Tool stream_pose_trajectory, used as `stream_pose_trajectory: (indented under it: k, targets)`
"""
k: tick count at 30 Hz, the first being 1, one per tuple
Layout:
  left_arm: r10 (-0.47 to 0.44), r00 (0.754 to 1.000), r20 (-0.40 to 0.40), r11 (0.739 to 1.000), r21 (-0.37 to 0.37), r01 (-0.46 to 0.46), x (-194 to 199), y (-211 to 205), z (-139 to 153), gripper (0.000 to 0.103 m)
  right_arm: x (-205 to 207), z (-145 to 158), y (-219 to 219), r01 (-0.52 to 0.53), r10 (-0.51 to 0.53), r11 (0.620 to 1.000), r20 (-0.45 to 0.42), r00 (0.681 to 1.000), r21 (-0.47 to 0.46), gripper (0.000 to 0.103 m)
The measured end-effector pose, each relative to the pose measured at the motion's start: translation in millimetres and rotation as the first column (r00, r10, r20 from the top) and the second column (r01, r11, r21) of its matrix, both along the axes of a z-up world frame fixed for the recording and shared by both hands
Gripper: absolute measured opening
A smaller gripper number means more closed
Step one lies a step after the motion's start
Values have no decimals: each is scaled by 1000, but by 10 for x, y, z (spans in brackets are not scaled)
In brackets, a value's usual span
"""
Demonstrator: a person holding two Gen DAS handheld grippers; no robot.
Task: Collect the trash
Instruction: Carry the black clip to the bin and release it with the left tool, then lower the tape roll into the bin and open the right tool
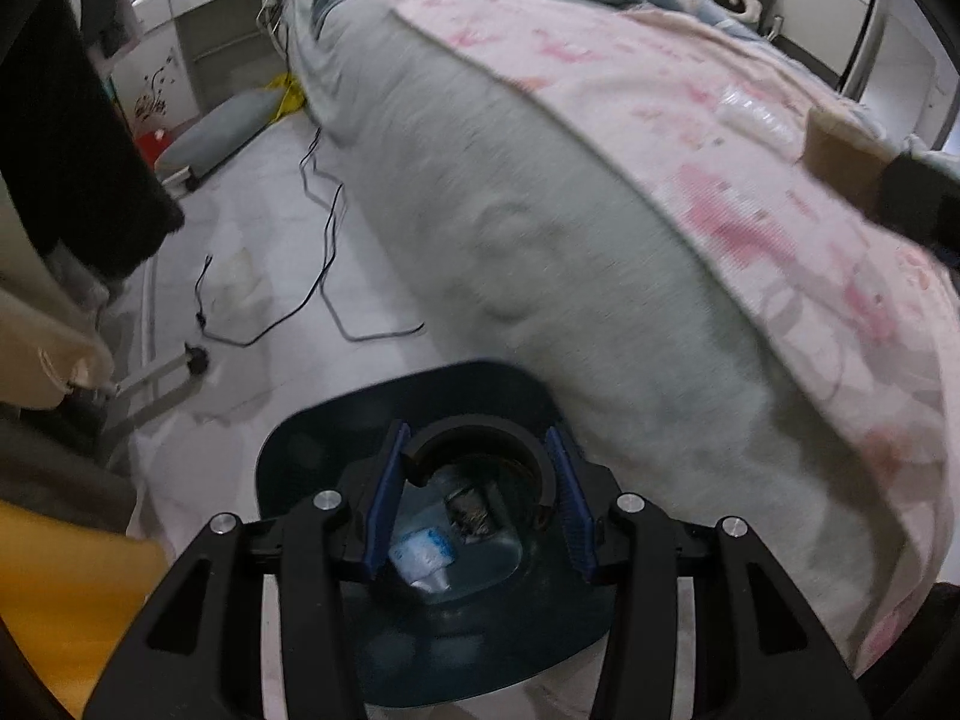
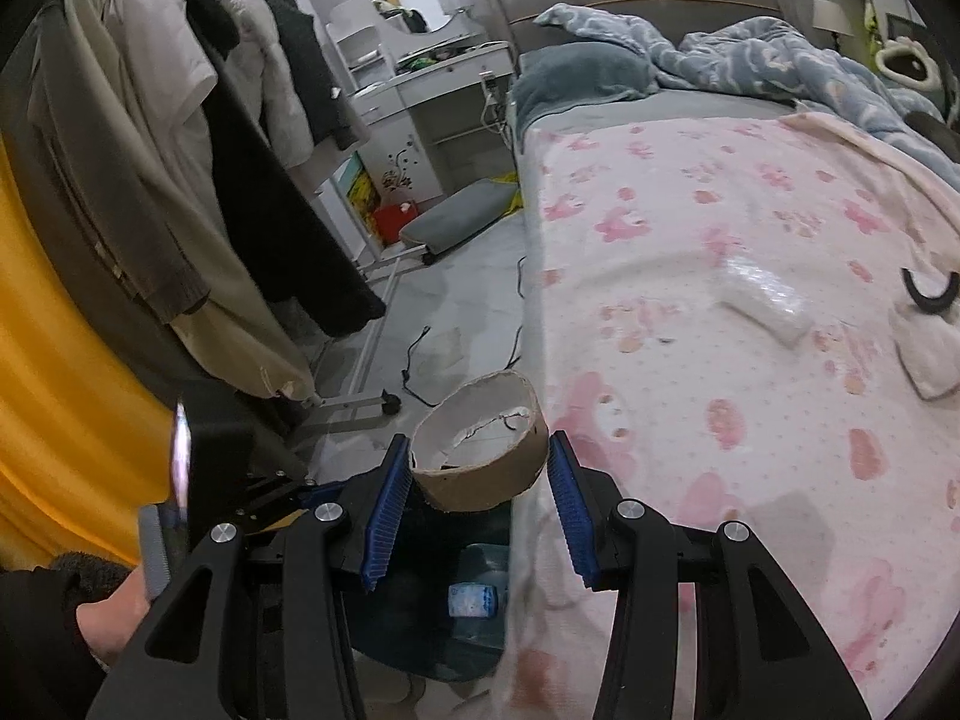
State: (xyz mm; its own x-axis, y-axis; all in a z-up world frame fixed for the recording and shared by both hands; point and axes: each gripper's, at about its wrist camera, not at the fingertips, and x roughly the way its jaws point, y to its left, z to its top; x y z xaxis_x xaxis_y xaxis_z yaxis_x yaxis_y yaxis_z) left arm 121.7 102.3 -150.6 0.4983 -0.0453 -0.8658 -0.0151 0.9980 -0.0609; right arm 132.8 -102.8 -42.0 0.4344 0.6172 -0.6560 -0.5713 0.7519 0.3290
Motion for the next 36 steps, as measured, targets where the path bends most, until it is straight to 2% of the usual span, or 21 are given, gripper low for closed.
stream_pose_trajectory:
  k: [3,9,18,20,25,36]
  targets:
    - [11,999,-44,1000,12,-10,-29,109,-137,49,-13,-12,114,-16,16,1000,-5,1000,2,47]
    - [32,986,-166,999,-18,-36,-90,321,-440,49,-36,-68,325,-45,45,999,-15,999,-12,47]
    - [37,964,-264,997,-60,-55,-213,500,-635,51,-64,-175,605,-78,77,996,-30,997,-43,47]
    - [39,959,-280,995,-74,-62,-226,537,-656,59,-53,-221,673,-83,81,995,-40,996,-56,47]
    - [56,963,-264,992,-93,-83,-247,632,-620,73,-35,-329,819,-99,94,991,-63,994,-86,47]
    - [136,982,-130,983,-108,-150,-280,934,-282,75,3,-663,1141,-132,109,977,-137,985,-169,47]
